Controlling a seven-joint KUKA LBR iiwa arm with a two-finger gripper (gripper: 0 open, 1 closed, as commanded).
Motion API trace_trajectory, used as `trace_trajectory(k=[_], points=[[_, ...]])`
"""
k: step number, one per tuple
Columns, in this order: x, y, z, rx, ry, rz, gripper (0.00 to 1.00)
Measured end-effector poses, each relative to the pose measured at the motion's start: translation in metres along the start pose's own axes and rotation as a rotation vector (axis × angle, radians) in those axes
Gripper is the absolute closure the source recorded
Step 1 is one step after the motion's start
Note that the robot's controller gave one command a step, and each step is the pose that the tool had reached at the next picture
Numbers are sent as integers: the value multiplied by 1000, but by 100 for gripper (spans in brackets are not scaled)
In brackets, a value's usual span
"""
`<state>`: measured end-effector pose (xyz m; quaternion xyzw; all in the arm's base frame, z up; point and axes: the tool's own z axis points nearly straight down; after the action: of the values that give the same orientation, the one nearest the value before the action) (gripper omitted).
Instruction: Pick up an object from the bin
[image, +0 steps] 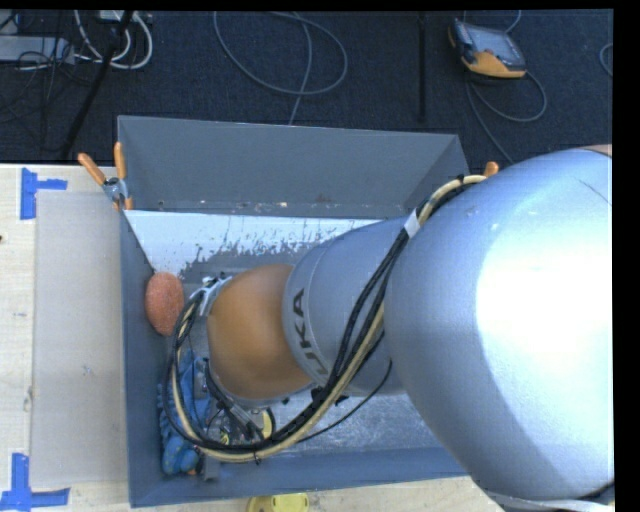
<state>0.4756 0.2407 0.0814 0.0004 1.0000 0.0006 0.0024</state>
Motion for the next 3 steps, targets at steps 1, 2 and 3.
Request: trace_trajectory(k=[1,2,3], points=[[0,-1,1,0,1,51,0],[-5,-12,-10,2,5,139,0],[-3,-11,0,1,0,-202,0]])
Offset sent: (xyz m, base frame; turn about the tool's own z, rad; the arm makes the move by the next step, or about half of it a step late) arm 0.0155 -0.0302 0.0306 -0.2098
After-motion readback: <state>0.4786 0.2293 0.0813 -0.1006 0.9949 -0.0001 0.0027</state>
